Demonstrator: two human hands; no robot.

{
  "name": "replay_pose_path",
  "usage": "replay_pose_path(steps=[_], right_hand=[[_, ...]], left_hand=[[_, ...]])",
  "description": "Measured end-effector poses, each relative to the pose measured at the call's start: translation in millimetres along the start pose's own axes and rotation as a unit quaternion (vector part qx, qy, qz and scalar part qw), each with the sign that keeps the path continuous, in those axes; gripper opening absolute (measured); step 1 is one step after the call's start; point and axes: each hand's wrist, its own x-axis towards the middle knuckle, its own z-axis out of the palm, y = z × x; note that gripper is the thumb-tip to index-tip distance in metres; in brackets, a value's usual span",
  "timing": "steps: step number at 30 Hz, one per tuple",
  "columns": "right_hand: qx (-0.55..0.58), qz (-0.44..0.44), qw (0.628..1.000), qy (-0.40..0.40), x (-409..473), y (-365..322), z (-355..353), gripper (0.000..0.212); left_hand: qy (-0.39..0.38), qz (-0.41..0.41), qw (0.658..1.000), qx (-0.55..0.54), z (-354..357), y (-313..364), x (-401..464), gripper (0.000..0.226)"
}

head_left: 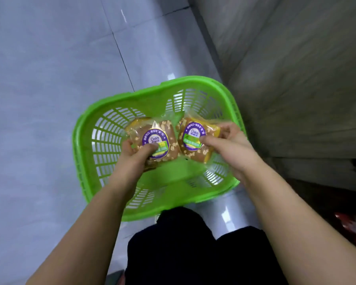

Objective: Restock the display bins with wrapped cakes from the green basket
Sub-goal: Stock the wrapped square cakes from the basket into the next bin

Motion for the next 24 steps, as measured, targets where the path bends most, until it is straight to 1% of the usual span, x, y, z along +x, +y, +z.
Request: replay_pose_path(steps=[3, 5, 8, 11, 14, 15, 17, 18, 20, 22, 24], right_hand=[[0.11, -0.033, 0.993, 0.027, -84.2, -63.3, -28.7, 0.032], [0.144, -0.069, 0.986, 0.046, -144.0, -104.9, -49.3, 0.034], [0.137, -0.126, 0.978, 0.091, -233.2, -158.4, -76.7, 0.037], [0.128, -0.154, 0.97, 0.139, -311.9, -195.7, -104.5, 0.041], [0.132, -0.178, 0.959, 0.176, -376.3, -216.3, -138.9, 0.04], [0.13, -0.184, 0.955, 0.194, -394.0, -220.5, -151.7, 0.037], [0.132, -0.188, 0.944, 0.238, -422.5, -224.3, -175.6, 0.029], [0.14, -0.186, 0.937, 0.26, -433.2, -223.5, -187.3, 0.027], [0.179, -0.17, 0.921, 0.302, -447.8, -216.5, -208.9, 0.028], [0.213, -0.152, 0.9, 0.349, -453.4, -207.4, -225.8, 0.045], [0.245, -0.128, 0.882, 0.383, -452.5, -199.2, -238.6, 0.068]], left_hand=[[-0.056, 0.039, 0.997, -0.02, 11.8, 71.6, -76.2, 0.048], [-0.107, 0.056, 0.993, -0.014, 19.4, 118.8, -131.0, 0.057], [-0.181, 0.086, 0.979, 0.026, 28.7, 179.5, -211.1, 0.068], [-0.256, 0.121, 0.956, 0.075, 42.1, 227.4, -276.9, 0.074], [-0.287, 0.186, 0.93, 0.136, 62.5, 261.6, -327.7, 0.076], [-0.283, 0.21, 0.924, 0.15, 71.4, 270.6, -341.4, 0.073], [-0.277, 0.26, 0.909, 0.172, 92.8, 288.2, -363.0, 0.059], [-0.288, 0.284, 0.898, 0.175, 106.7, 297.1, -372.4, 0.056], [-0.338, 0.324, 0.866, 0.176, 139.5, 311.4, -386.9, 0.049], [-0.402, 0.351, 0.823, 0.194, 177.4, 320.4, -399.5, 0.042], [-0.441, 0.357, 0.793, 0.221, 216.0, 321.7, -405.6, 0.039]])
